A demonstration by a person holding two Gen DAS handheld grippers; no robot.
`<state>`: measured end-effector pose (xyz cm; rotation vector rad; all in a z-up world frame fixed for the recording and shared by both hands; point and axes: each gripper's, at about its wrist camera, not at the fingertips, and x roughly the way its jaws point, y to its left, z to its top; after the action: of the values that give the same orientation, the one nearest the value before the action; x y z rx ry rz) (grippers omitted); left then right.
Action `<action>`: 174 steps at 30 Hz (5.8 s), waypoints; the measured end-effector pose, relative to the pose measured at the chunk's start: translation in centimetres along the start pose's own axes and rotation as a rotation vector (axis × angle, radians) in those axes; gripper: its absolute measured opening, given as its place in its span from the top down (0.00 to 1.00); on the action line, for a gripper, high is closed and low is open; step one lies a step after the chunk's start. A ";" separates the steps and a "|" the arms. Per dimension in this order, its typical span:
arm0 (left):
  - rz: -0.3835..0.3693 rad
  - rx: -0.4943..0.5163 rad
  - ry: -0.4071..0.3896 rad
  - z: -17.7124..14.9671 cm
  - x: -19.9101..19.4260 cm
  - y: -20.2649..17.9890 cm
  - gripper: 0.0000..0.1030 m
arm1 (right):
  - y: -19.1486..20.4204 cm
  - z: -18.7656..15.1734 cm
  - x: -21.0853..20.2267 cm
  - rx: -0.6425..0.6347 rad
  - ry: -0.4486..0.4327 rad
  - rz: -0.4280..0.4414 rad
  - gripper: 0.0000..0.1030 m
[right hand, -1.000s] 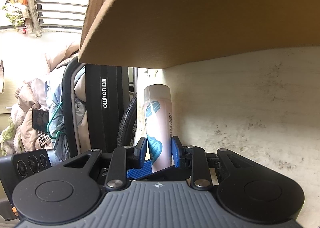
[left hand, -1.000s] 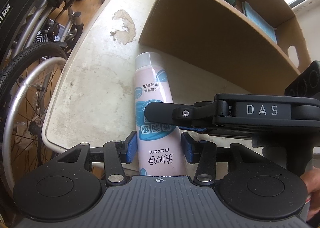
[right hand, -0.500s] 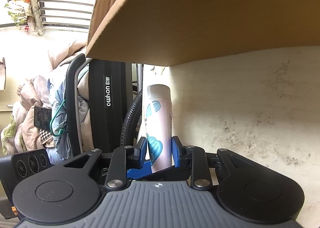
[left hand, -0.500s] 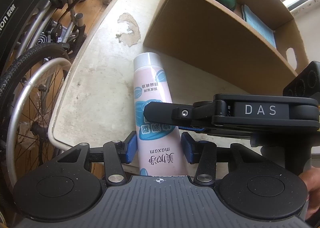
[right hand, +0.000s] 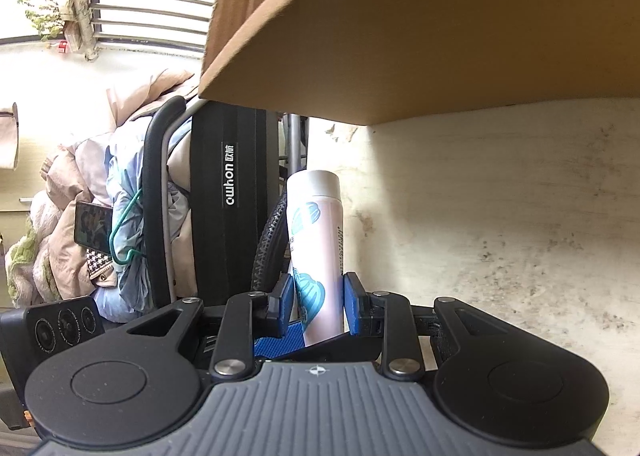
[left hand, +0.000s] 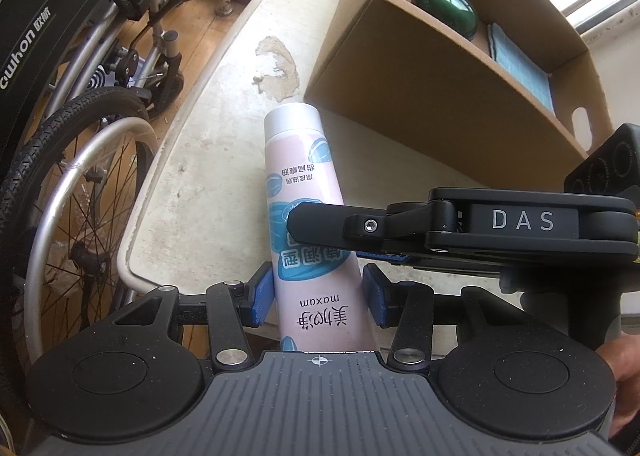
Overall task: Organize objects
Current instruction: 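Hold the tube upright between both grippers and raise it off the floor, then carry the tube with both grippers over the cardboard box, then lower the tube into the box beside the green ball and open both grippers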
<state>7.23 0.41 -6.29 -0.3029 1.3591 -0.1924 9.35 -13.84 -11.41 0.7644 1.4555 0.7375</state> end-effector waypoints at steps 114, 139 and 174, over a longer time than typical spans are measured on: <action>0.100 -0.119 0.114 17.7 4.6 -12.1 0.47 | -2.4 21.3 -5.9 0.115 0.148 0.019 0.71; 0.095 -0.154 0.179 17.7 6.9 -11.5 0.34 | -4.4 20.9 -5.7 0.122 0.129 -0.100 0.70; 0.068 -0.149 0.219 17.3 9.6 -11.5 0.20 | -5.1 21.3 -2.5 0.061 0.226 -0.117 0.69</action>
<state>26.55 -11.65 -8.42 -0.3680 1.6021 -0.0682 30.52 -18.96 -14.61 0.6517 1.7187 0.7095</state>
